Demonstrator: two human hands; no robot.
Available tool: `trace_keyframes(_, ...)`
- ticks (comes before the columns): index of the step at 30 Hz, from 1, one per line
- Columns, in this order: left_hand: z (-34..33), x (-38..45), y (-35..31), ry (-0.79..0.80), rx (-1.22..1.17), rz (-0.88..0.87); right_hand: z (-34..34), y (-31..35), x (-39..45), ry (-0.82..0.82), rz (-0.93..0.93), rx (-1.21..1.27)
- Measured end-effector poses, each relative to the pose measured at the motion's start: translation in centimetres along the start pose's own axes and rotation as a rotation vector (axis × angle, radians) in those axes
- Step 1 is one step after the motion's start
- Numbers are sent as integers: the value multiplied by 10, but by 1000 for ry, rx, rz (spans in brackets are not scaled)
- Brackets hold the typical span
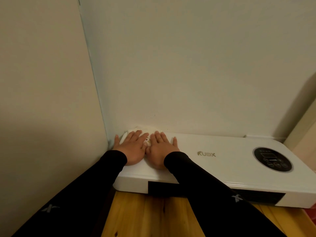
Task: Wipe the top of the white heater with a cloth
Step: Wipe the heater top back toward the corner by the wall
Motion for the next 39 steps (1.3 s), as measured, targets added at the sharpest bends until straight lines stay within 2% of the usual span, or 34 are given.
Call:
trace_keyframes(13, -2, -8, -8, 5, 22, 12, 2, -3, -11, 23, -13, -24)
trace_keyframes(39, -20, -82, -67, 3, -16, 8, -8, -26, -108, 40, 8, -53)
Point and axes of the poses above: each hand's wrist, its own x-axis towards the middle knuckle, its own z-axis out of the back of the hand, y = z × x, the point moved 9 cm from there along x, towards the middle knuckle, and after that the axes turned 12 degrees about -z, right-handed, at the moved point
